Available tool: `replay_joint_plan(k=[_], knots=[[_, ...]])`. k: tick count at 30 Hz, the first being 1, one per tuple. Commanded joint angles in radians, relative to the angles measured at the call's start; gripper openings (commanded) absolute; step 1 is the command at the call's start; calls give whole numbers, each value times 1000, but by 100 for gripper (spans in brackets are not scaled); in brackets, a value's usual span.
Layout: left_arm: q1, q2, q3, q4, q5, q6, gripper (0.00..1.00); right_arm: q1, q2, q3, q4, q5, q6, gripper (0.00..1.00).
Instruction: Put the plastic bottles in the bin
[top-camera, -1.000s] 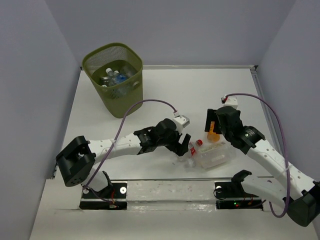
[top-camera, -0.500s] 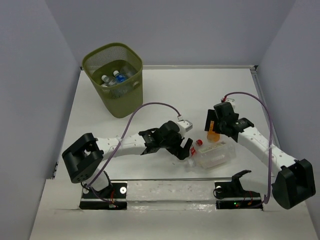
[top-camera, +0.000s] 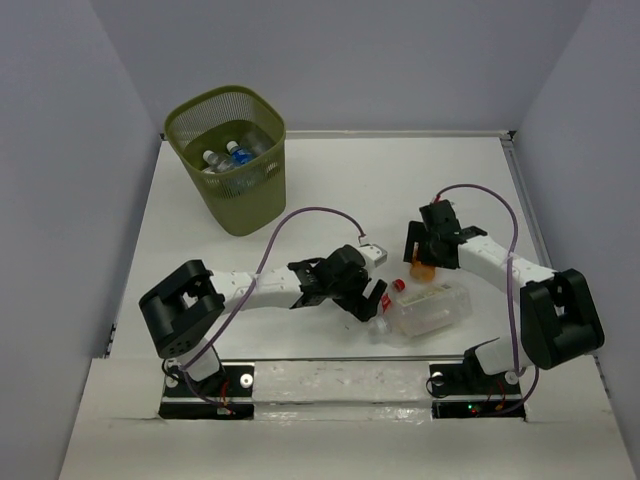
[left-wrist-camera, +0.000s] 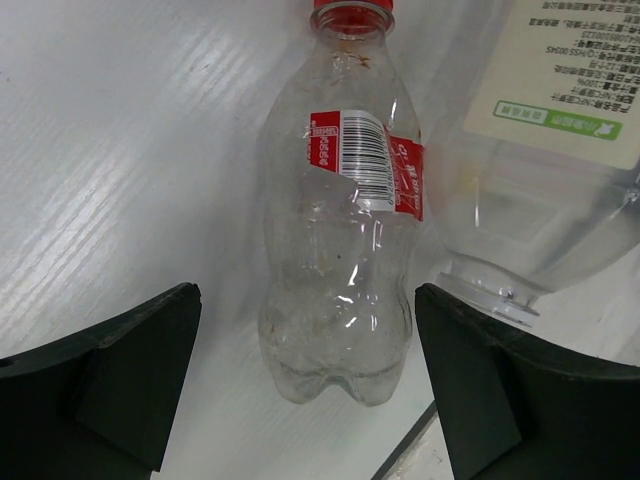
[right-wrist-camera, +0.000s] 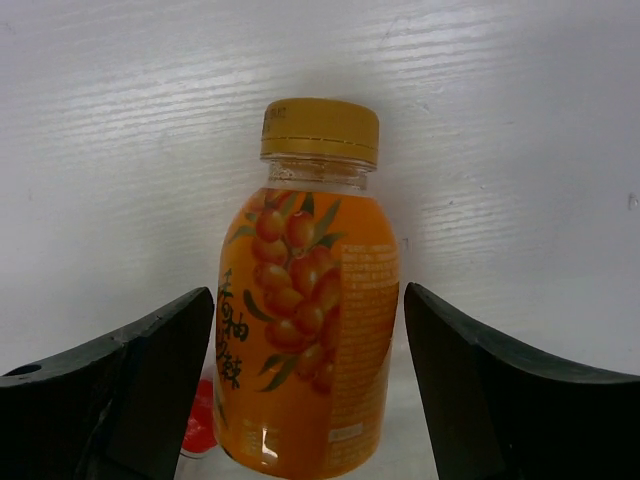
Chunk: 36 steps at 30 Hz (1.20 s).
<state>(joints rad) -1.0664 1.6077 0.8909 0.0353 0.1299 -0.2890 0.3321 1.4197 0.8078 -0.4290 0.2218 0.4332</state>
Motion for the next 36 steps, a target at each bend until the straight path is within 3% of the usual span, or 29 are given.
replay_joint_plan(k=[1, 7, 11, 17, 27, 31, 36], knots=[[-7, 38, 74, -69, -50, 14, 95, -8, 11, 54, 76, -42, -22, 80], [-7, 61, 72, -86, -81, 7, 81, -8, 25, 54, 79, -87, -30, 71], [-6, 21, 62, -86, -119, 1, 69, -8, -10, 41, 105, -91, -25, 49], [-1, -63, 66, -112, -196, -4, 56, -8, -39, 41, 122, -101, -30, 41], [45, -317, 100, -230, -317, -35, 53, -8, -303, -1, 222, -148, -36, 39], [149, -464, 193, -268, -363, -27, 54, -8, -427, 7, 228, -153, -45, 39], [325, -508, 365, -253, -403, -1, 56, -8, -498, 1, 225, -194, -48, 38]])
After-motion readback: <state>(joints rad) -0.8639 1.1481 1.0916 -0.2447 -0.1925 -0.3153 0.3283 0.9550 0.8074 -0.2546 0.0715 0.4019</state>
